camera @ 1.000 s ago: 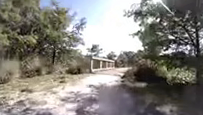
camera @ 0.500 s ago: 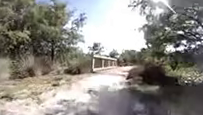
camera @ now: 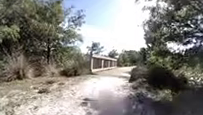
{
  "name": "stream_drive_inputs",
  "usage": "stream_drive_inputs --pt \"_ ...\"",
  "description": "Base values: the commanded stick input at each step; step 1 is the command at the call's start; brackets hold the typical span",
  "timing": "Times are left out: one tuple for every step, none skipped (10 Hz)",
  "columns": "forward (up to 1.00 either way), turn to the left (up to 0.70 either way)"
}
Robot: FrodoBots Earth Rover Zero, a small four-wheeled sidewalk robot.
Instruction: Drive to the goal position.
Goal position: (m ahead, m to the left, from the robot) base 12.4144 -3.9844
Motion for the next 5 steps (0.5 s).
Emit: stream_drive_inputs --pt "0.85 0.0" --pt "0.85 0.0" --pt "0.85 0.0" --pt "0.85 0.0" --pt "0.85 0.0"
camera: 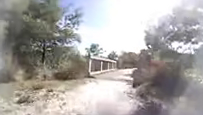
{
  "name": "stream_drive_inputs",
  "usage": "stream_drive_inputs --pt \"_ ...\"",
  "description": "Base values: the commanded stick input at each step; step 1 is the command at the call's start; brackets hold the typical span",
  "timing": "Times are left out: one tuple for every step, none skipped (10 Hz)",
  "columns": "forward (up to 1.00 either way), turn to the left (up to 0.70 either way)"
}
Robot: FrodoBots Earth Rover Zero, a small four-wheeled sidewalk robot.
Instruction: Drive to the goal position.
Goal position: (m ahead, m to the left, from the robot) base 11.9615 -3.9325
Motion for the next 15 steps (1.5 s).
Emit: stream_drive_inputs --pt "0.85 0.0" --pt "0.85 0.0" --pt "0.85 0.0" --pt "0.85 0.0" --pt "0.85 0.0" --pt "0.85 0.0" --pt "0.85 0.0" --pt "0.85 0.0" --pt "0.85 0.0" --pt "0.85 0.0" --pt "0.85 0.0" --pt "0.85 0.0" --pt "0.85 0.0" --pt "0.85 0.0" --pt "0.85 -0.05"
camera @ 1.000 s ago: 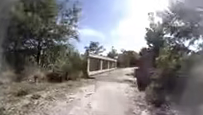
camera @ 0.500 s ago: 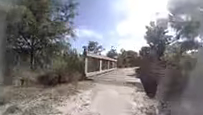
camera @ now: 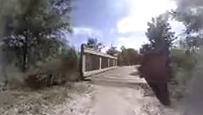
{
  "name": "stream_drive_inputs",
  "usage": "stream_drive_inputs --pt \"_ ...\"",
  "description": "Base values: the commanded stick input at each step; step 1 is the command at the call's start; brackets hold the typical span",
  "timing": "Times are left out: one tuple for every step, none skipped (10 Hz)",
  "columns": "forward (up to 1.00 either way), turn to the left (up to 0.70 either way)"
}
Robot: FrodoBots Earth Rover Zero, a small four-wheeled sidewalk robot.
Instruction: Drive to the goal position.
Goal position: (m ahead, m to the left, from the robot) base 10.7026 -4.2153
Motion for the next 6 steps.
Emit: stream_drive_inputs --pt "0.85 -0.19" --pt "0.85 -0.32" --pt "0.85 -0.34" --pt "0.85 -0.34" --pt "0.85 -0.31" --pt "0.85 -0.21"
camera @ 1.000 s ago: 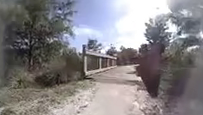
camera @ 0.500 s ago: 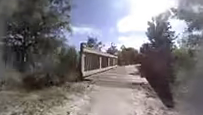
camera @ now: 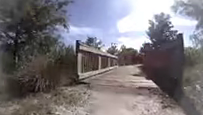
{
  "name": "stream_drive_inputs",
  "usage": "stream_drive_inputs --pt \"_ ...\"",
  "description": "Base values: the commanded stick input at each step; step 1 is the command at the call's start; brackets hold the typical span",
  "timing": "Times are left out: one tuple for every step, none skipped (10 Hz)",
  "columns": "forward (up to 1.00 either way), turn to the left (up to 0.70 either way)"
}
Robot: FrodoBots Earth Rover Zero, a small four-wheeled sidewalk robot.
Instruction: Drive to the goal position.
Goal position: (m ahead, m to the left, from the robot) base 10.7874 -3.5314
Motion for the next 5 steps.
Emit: stream_drive_inputs --pt "0.85 0.0" --pt "0.85 0.0" --pt "0.85 0.0" --pt "0.85 0.0" --pt "0.85 -0.13"
